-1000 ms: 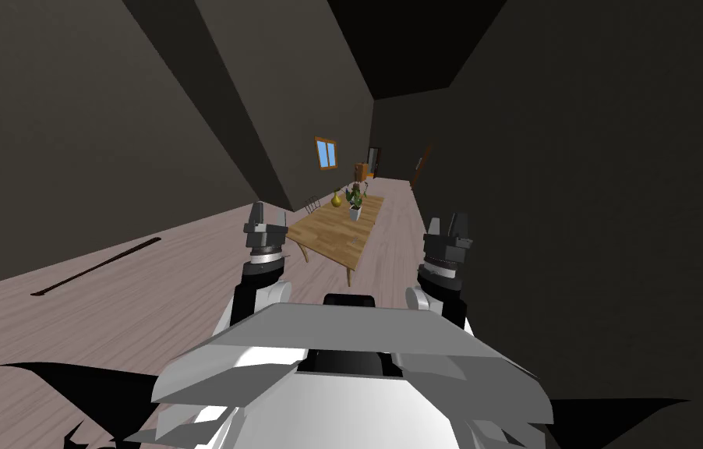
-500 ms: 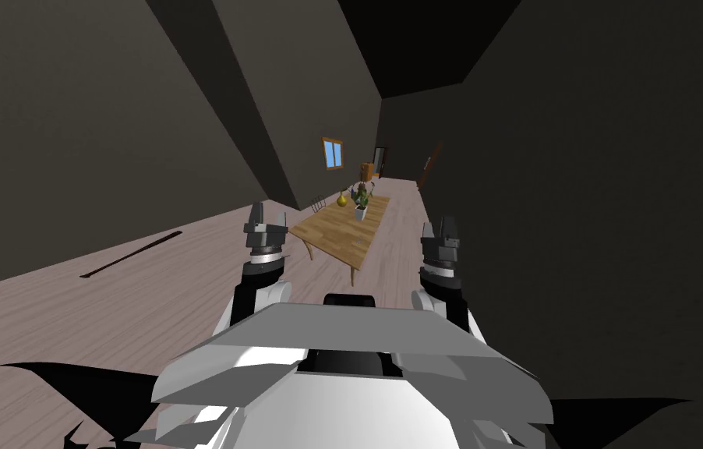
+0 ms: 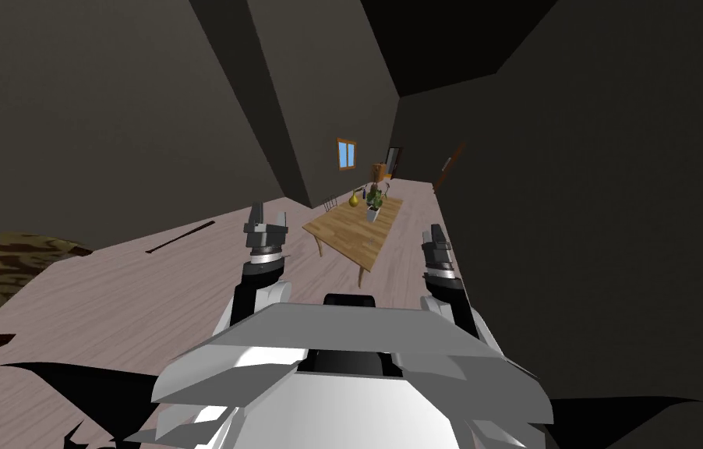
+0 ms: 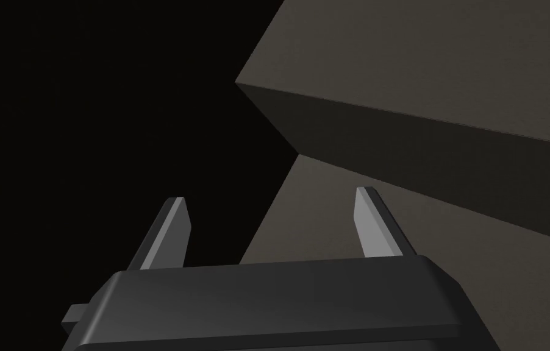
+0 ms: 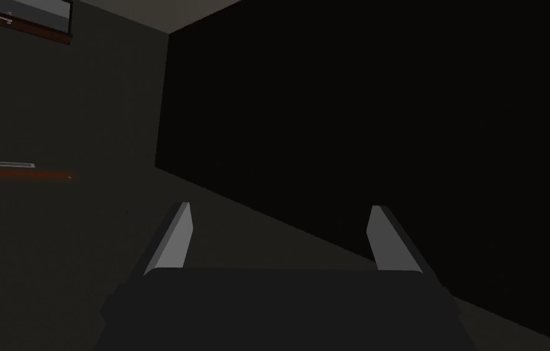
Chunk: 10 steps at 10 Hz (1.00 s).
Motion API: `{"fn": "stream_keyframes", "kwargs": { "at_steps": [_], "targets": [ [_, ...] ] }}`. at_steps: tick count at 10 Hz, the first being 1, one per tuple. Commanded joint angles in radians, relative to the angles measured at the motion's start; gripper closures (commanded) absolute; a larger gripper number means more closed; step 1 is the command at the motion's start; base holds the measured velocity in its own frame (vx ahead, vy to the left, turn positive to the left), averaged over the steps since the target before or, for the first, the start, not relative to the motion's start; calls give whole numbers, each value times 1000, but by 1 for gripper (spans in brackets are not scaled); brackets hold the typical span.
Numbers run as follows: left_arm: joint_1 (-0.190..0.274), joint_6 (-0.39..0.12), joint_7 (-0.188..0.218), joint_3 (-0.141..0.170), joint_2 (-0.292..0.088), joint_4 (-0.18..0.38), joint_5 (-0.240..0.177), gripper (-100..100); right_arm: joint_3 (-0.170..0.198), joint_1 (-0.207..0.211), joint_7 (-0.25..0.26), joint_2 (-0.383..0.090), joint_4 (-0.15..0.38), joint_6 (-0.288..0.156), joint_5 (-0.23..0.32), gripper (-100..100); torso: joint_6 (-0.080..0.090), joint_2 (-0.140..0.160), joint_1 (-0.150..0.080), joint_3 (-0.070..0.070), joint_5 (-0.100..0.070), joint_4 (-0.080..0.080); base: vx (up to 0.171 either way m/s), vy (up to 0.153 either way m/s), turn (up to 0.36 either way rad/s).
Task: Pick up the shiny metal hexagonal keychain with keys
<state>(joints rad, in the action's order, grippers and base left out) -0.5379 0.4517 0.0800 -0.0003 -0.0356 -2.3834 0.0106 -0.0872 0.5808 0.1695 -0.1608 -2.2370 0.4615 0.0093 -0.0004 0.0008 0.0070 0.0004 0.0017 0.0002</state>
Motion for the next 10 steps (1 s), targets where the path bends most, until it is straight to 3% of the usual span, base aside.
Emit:
{"fn": "stream_keyframes", "kwargs": {
  "at_steps": [1,6,7,10],
  "targets": [
    [0,0,0,0,0,0,0,0,-25,12,12,-15,44,-31,12,-100,0,0,0,0,0,0,9,110,250],
    [0,0,0,0,0,0,0,0,-105,36,42,-50,158,-130,42,-100,0,-1,-3,-1,-1,0,25,96,238],
    [0,0,0,0,0,0,0,0,-105,36,42,-50,158,-130,42,-100,0,-2,-1,-1,0,0,38,72,94],
    [0,0,0,0,0,0,0,0,-164,53,69,-67,262,-205,71,-100,0,-2,-2,-1,0,0,54,91,280]
  ]
}}
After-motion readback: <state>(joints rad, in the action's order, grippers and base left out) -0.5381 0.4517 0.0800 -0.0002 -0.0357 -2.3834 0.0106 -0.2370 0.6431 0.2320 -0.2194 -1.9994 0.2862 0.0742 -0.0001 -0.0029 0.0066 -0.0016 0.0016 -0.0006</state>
